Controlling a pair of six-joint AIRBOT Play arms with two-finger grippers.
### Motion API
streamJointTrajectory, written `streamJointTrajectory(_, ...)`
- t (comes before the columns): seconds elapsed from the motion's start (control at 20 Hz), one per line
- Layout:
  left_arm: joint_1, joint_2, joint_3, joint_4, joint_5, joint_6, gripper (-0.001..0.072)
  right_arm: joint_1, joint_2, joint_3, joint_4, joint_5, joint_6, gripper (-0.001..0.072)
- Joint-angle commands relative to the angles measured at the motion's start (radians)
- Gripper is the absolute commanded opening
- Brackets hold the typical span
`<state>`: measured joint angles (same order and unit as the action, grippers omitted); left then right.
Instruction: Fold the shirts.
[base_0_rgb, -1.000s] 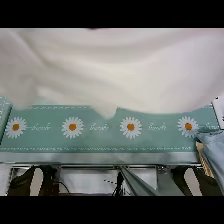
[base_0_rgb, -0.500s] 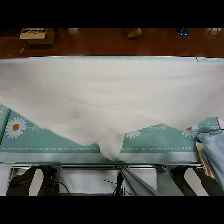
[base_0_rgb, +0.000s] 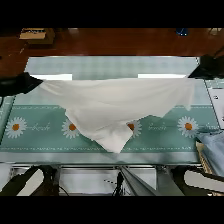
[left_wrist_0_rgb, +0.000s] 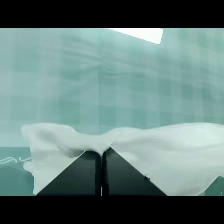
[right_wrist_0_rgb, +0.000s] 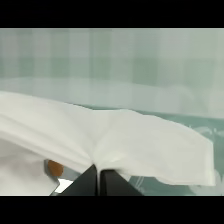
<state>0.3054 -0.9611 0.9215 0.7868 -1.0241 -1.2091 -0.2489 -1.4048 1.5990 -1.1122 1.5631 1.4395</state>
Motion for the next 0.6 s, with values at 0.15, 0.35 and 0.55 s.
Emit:
streamJointTrajectory(0.15,-0.066,-0.228,-0.017,-0.032,0.064,0.050,0.0018,0.066,-0.261,-0.002,-0.005,-0.351,0.021,0.0020)
streamJointTrajectory(0.35,-0.112,-0.263,-0.017,-0.032,0.069,0.050,0.0018,0.066,-0.330,-0.001,-0.003,-0.385,0.020,0.0096)
streamJointTrajectory(0.55,-0.125,-0.262,-0.016,-0.032,0.071,0.050,0.0018,0.037,-0.273,0.001,-0.009,-0.251,-0.054,0.0377)
